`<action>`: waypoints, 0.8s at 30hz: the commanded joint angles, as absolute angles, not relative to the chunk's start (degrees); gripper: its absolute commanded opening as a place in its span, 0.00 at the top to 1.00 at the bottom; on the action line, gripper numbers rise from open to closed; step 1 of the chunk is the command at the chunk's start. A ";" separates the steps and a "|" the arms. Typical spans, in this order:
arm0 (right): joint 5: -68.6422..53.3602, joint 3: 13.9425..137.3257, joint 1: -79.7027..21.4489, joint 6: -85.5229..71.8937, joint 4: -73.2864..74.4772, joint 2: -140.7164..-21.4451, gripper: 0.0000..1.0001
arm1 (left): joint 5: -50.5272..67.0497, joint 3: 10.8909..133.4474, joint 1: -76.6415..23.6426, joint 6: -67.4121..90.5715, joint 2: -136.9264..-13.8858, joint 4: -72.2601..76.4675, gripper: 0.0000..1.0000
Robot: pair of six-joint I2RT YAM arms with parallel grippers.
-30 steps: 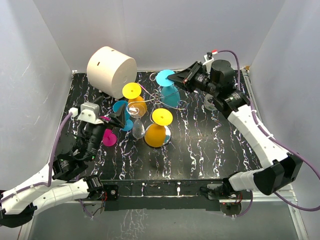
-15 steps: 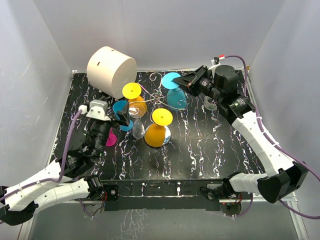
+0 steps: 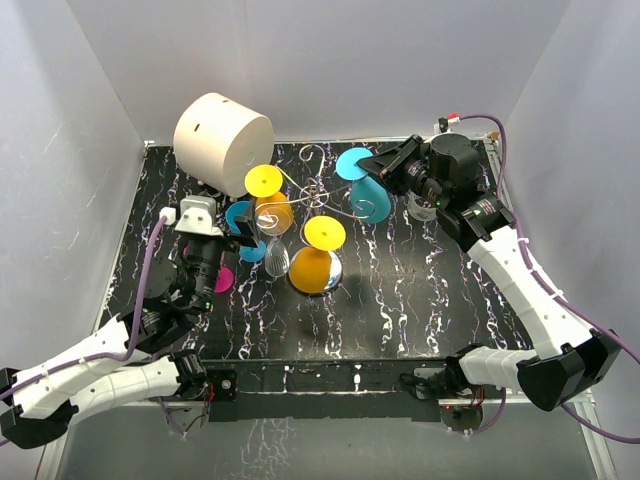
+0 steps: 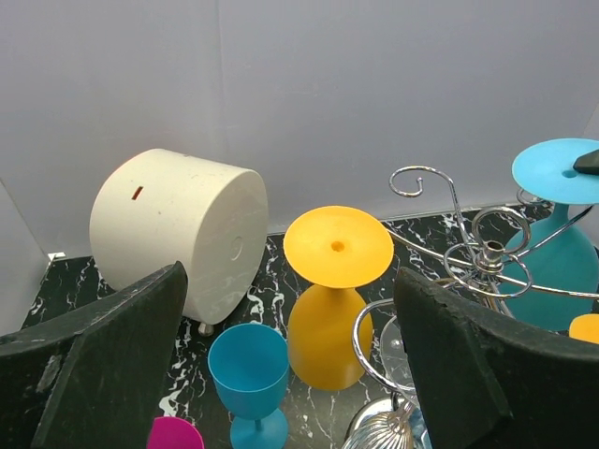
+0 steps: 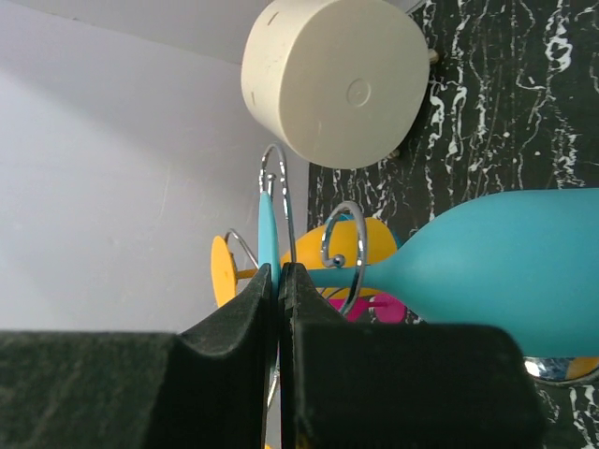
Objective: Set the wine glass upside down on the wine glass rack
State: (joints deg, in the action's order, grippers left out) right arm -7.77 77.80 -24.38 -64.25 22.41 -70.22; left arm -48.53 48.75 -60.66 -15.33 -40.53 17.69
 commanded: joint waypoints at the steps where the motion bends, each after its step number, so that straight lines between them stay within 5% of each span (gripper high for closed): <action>1: -2.56 81.02 -24.48 -60.57 22.00 -69.05 1.00 | -49.66 49.42 -60.88 -16.41 -39.39 20.18 0.09; 24: -5.23 87.80 -24.52 -55.04 23.77 -75.11 1.00 | -48.69 49.88 -60.86 -20.17 -39.37 22.19 0.09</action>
